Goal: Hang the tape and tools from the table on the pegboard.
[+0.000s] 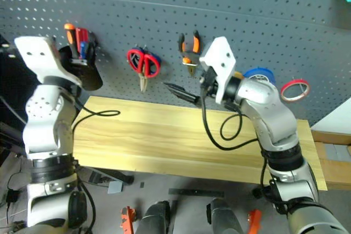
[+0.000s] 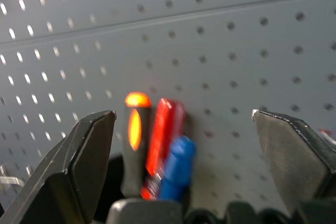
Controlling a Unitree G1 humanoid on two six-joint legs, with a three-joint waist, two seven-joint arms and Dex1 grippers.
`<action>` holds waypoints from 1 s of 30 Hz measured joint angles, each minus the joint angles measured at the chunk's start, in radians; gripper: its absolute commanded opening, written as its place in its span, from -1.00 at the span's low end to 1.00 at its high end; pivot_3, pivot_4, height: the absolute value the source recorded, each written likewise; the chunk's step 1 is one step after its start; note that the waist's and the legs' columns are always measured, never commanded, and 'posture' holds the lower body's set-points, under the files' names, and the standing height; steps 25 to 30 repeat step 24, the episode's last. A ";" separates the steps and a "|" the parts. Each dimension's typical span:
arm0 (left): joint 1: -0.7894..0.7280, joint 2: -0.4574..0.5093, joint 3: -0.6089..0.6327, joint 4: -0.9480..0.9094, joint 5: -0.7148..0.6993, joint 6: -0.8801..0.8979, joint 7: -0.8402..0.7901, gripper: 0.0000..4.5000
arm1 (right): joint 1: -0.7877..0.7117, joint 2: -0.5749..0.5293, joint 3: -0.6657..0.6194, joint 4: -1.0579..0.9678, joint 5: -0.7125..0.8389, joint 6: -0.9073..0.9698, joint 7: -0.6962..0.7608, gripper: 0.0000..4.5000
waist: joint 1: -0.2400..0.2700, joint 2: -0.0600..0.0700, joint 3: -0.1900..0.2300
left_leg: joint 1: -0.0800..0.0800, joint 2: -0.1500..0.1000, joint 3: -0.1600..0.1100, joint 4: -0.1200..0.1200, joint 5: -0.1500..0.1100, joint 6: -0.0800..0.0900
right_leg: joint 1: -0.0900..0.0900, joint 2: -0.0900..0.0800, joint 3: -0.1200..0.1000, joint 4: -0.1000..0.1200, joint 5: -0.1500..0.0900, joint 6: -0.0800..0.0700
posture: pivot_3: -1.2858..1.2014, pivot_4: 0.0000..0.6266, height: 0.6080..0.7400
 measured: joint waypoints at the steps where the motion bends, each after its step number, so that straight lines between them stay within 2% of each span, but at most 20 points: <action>1: 0.009 -0.014 -0.006 -0.010 -0.008 0.021 0.000 0.99 | 0.019 -0.007 -0.006 -0.009 0.000 0.001 -0.007 1.00 | 0.000 0.000 -0.004 | 0.000 0.000 0.000 0.000 0.000 0.000 | 0.000 0.000 0.000 0.000 0.000 0.000 | -0.02 -0.80 1.00; 4: 0.057 -0.041 -0.033 -0.042 -0.018 0.045 -0.022 0.99 | 0.126 -0.031 -0.009 -0.062 -0.013 -0.008 -0.026 1.00 | -0.003 0.000 -0.029 | 0.004 0.000 0.000 -0.001 0.000 0.001 | 0.002 0.001 0.001 0.000 0.000 0.000 | -0.02 -0.84 1.00; 7: 0.152 -0.045 -0.067 -0.064 -0.035 0.064 -0.084 0.99 | 0.290 -0.029 -0.008 -0.081 -0.073 -0.048 -0.084 1.00 | -0.006 0.003 -0.051 | 0.018 0.000 0.003 -0.004 -0.002 0.003 | 0.016 0.001 0.004 -0.002 -0.001 -0.002 | -0.03 -0.88 1.00; 11: 0.242 -0.063 -0.095 -0.066 -0.041 0.073 -0.129 0.99 | 0.433 -0.001 -0.006 -0.054 -0.155 -0.132 -0.166 1.00 | -0.016 0.006 -0.071 | 0.022 0.000 0.003 -0.002 -0.002 0.004 | 0.018 0.004 0.005 0.001 0.000 -0.002 | -0.03 -0.93 1.00; 14: 0.284 -0.076 -0.115 -0.057 -0.034 0.058 -0.149 0.99 | 0.497 0.034 -0.020 0.006 -0.200 -0.220 -0.228 1.00 | -0.022 0.007 -0.079 | 0.038 0.001 0.003 -0.003 -0.001 0.004 | 0.035 0.005 0.005 -0.002 -0.001 -0.003 | -0.03 -0.96 1.00; 17: 0.338 -0.081 -0.134 -0.014 -0.009 0.018 -0.164 0.99 | 0.537 0.049 -0.051 0.126 -0.257 -0.334 -0.290 1.00 | -0.026 0.010 -0.092 | 0.052 0.002 0.006 -0.005 -0.002 0.004 | 0.050 0.005 0.006 -0.009 -0.004 0.000 | -0.02 -0.99 1.00; 24: 0.407 -0.119 -0.146 0.088 0.053 -0.076 -0.152 0.99 | 0.543 0.052 -0.120 0.378 -0.298 -0.484 -0.358 1.00 | -0.025 0.014 -0.118 | 0.051 0.002 0.006 -0.009 -0.002 0.005 | 0.051 0.006 0.007 -0.016 0.000 0.000 | -0.01 -1.00 1.00; 30: 0.407 -0.119 -0.146 0.088 0.053 -0.076 -0.152 0.99 | 0.543 0.052 -0.120 0.378 -0.298 -0.484 -0.358 1.00 | -0.025 0.014 -0.118 | 0.051 0.002 0.006 -0.009 -0.002 0.005 | 0.051 0.006 0.007 -0.016 0.000 0.000 | -0.01 -1.00 1.00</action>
